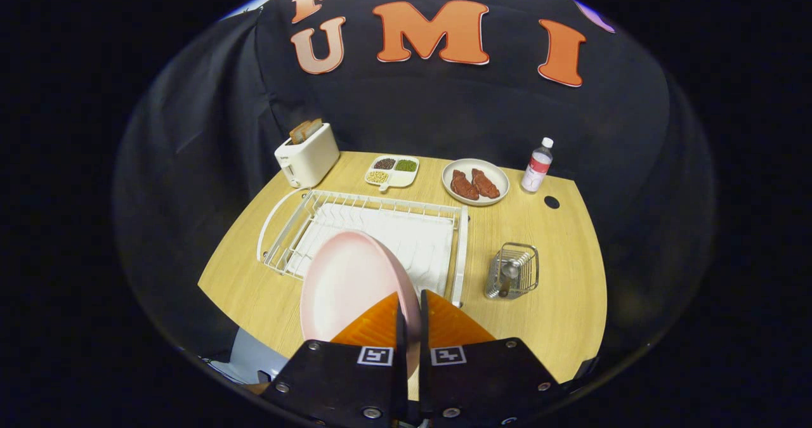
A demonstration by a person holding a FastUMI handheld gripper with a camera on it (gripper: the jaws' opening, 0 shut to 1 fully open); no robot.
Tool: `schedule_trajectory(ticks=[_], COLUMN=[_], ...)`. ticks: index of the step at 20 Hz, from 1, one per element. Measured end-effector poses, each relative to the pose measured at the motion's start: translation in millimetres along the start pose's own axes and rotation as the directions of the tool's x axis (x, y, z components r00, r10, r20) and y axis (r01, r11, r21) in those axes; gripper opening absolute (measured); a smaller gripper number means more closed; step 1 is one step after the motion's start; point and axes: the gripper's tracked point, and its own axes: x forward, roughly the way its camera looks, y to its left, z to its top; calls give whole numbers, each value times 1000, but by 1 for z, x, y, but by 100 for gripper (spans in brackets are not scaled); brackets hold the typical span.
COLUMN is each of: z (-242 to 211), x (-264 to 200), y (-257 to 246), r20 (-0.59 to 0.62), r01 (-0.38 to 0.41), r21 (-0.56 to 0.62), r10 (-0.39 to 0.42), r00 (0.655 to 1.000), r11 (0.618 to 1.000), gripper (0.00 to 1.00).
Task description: Take the plate from the dish rack, then take the spoon from the basket and place it into the plate.
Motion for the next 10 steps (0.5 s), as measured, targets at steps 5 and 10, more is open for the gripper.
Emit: schedule_trajectory(ticks=[5, 10], z=[-63, -118], x=[21, 48], y=[-14, -20], r20=[-52, -100], r01=[-39, -103], r21=[78, 186], r10=[44, 123], r00=[998, 987], r11=[996, 977], gripper=[7, 7])
